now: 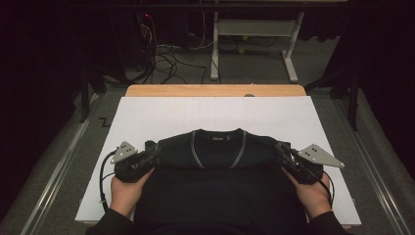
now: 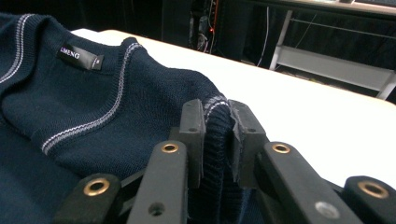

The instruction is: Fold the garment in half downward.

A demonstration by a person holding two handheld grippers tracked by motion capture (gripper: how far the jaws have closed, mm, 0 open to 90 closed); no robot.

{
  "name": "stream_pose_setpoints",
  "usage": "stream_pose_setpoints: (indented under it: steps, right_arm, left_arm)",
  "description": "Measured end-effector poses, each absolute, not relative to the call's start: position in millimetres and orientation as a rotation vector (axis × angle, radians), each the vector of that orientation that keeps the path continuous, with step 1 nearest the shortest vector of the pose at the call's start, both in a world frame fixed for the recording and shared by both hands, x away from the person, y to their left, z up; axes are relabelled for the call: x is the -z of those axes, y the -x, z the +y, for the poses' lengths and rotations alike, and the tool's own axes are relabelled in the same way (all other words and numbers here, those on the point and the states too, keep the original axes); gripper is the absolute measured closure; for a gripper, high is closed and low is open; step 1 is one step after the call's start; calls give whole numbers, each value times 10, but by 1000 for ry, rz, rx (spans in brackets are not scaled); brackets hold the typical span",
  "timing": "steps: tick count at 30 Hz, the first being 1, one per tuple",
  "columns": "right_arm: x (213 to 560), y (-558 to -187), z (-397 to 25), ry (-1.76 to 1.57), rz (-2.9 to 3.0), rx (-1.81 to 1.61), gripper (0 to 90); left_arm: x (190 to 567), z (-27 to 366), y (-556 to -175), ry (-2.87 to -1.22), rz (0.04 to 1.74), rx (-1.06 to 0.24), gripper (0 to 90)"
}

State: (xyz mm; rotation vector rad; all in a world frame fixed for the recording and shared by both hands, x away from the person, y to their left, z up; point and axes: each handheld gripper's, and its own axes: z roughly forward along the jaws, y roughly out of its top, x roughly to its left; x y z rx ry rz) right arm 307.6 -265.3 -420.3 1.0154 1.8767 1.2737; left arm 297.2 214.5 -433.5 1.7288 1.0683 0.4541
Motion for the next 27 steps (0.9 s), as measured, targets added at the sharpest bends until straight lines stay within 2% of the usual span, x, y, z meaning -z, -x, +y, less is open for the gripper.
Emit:
stream_pose_setpoints:
  steps: [10,17,27]
  right_arm:
    - [4328,-2705,-2643,-926,1899,-1248,782]
    - [4310,-2516,-2667,-916,1907,-1275,782]
    - [4314,-2232,-2679,-920,1921,-1284,781]
  left_arm:
    - [4410,2199,-2610,-1732,1058,-431,729]
    - [4410,2223,-2389,-1761,1043,-465,727]
    - [4405,2223,-2174,-1776,1040,-444,726]
